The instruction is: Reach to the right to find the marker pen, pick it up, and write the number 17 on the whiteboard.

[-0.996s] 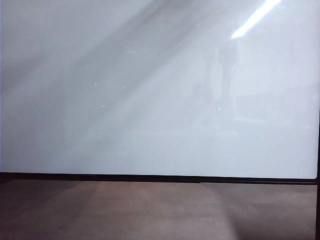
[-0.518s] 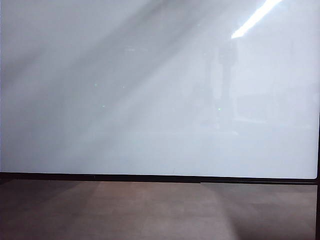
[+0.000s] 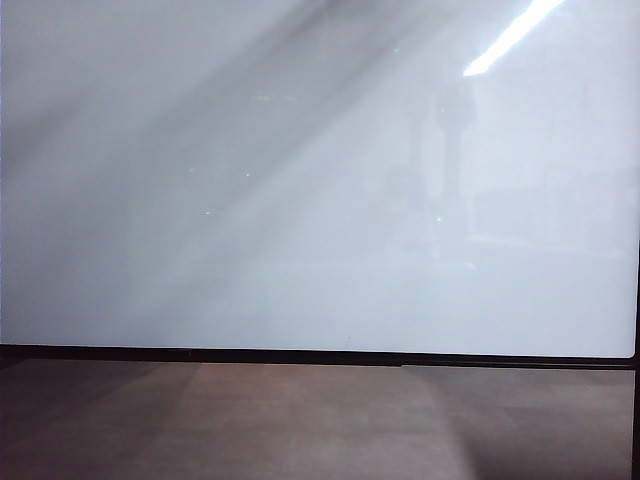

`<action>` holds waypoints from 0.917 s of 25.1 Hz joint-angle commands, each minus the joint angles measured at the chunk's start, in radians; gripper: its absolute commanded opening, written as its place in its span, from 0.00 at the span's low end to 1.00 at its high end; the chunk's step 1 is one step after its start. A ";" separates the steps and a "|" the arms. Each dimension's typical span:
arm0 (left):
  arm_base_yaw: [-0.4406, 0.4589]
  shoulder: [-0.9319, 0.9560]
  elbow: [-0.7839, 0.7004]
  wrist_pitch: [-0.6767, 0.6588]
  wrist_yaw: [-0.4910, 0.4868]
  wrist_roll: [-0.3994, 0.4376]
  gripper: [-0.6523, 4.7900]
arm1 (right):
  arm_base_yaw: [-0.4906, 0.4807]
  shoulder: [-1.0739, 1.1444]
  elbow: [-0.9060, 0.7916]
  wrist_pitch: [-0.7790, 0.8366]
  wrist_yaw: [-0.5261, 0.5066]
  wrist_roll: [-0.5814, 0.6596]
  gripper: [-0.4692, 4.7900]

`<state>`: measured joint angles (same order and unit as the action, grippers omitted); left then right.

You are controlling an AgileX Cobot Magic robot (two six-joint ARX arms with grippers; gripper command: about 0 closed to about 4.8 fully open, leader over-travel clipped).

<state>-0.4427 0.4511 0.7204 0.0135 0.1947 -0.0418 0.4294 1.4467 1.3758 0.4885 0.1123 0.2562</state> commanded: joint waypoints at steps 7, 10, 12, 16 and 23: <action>0.002 0.000 0.016 0.025 0.000 0.001 0.11 | -0.014 0.011 0.014 0.016 0.002 -0.003 0.08; 0.002 0.000 0.016 0.025 0.000 0.001 0.11 | -0.015 0.014 0.014 0.008 0.002 -0.003 0.08; 0.002 0.000 0.016 0.025 0.000 0.001 0.11 | -0.015 0.018 0.013 -0.005 0.002 -0.003 0.08; 0.002 0.000 0.016 0.026 0.000 0.001 0.11 | -0.015 0.030 0.010 -0.043 0.002 -0.003 0.08; 0.002 0.000 0.016 0.026 0.000 0.001 0.11 | -0.015 0.058 -0.001 -0.065 0.006 0.003 0.08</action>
<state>-0.4419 0.4511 0.7280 0.0261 0.1947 -0.0418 0.4168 1.4979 1.3777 0.4572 0.1040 0.2562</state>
